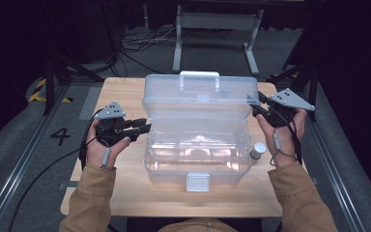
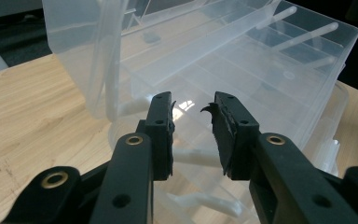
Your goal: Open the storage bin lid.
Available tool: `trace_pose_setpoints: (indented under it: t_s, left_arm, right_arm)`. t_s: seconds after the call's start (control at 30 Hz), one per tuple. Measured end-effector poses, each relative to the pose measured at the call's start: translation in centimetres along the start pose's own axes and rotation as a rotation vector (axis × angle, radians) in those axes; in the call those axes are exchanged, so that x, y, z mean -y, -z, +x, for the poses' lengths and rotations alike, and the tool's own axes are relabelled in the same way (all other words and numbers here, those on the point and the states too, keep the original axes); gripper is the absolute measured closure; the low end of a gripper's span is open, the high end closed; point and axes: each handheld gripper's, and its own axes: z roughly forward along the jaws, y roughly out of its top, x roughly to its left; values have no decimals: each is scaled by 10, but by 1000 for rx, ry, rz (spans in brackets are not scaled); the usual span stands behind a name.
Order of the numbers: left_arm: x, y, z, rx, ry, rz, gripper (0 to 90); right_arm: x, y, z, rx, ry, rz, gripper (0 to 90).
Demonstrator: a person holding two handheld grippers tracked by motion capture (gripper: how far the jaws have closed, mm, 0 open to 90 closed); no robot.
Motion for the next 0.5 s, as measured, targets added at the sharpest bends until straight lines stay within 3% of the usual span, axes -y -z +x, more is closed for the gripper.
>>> trace_pose_setpoints:
  t_s: [0.5]
  left_arm:
    - [5, 4, 3, 39, 6, 17, 643]
  right_arm:
    - [-11, -5, -6, 18, -26, 16, 748]
